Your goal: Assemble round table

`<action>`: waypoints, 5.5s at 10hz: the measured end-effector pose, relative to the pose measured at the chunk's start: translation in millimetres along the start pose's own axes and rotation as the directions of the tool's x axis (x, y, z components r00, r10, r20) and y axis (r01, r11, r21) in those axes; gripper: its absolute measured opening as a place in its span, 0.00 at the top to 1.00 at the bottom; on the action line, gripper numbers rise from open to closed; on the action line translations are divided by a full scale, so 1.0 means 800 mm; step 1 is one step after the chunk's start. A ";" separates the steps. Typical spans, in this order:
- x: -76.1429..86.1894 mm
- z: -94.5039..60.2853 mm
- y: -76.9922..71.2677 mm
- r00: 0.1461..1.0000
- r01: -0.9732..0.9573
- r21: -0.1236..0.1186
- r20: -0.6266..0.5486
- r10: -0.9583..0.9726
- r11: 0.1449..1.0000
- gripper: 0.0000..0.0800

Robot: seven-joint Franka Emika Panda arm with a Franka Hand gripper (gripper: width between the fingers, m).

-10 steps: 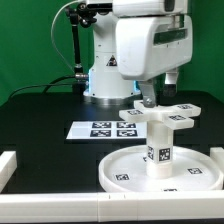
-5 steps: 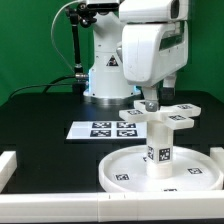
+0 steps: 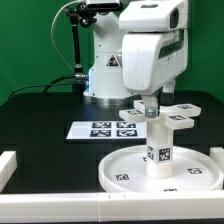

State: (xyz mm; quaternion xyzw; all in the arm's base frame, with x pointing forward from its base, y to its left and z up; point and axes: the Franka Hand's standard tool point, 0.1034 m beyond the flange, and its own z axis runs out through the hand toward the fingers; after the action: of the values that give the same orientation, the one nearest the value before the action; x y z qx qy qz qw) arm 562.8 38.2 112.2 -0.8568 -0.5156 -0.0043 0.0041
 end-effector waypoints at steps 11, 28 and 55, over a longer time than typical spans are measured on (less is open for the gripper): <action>-0.004 0.009 0.001 1.000 -0.008 0.006 0.008 0.008 1.000 0.45; 0.001 0.011 -0.002 0.221 -0.975 0.006 0.002 0.975 0.221 0.45; 0.012 -0.015 0.003 -0.879 -0.460 0.062 0.110 0.464 -0.886 0.19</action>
Offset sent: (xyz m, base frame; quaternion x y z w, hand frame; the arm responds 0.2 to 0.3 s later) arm 0.0029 0.0022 -0.0043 0.0035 0.0016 0.0043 1.0000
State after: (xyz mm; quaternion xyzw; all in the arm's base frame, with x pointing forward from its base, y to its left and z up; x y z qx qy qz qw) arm 569.5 45.4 124.4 -0.7034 0.7074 0.0196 0.0660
